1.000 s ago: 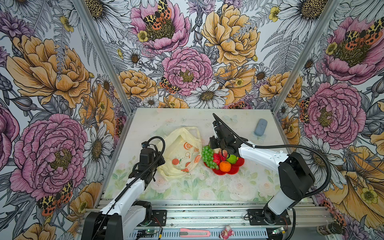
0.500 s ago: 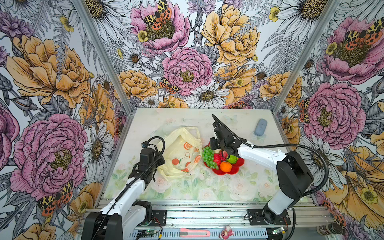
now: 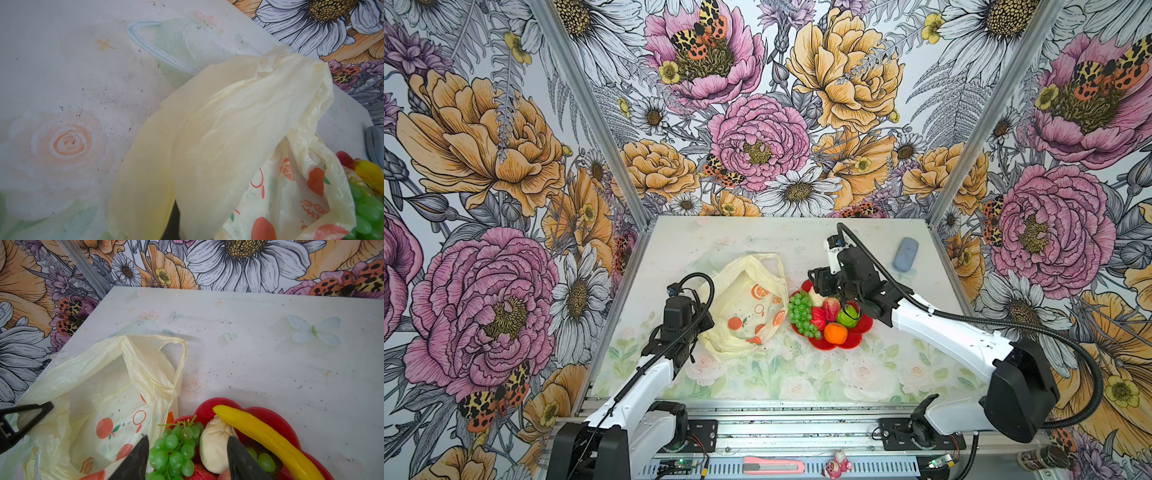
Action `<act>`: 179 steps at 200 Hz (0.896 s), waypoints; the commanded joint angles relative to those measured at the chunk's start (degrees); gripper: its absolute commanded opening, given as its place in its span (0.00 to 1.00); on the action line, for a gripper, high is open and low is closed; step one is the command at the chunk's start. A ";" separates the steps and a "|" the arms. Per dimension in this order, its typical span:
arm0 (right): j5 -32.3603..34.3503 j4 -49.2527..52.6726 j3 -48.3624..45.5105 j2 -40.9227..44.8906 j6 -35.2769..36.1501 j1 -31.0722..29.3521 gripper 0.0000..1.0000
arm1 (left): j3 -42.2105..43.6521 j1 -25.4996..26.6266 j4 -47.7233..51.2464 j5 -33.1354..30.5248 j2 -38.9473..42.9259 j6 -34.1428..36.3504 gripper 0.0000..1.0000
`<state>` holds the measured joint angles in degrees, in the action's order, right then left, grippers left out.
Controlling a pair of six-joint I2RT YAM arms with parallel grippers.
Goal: Take the fake fruits out of the plastic bag
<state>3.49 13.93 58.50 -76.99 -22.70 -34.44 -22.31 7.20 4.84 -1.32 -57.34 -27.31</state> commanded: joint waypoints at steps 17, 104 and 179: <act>6.12 -0.50 -6.43 12.88 2.53 1.12 0.68 | -5.04 -0.39 2.94 -2.40 -1.19 -2.28 0.00; 14.96 -0.43 -26.45 37.22 -7.04 4.97 0.81 | -32.63 4.39 9.65 -4.81 -15.48 1.75 0.00; 10.78 0.94 -28.32 39.65 -10.10 5.75 0.81 | -61.78 6.63 12.52 7.58 -40.55 9.70 0.00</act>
<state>15.27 14.52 30.55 -38.94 -30.68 -29.15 -77.19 12.40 15.14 0.19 -92.23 -21.85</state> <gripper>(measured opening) 0.812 0.047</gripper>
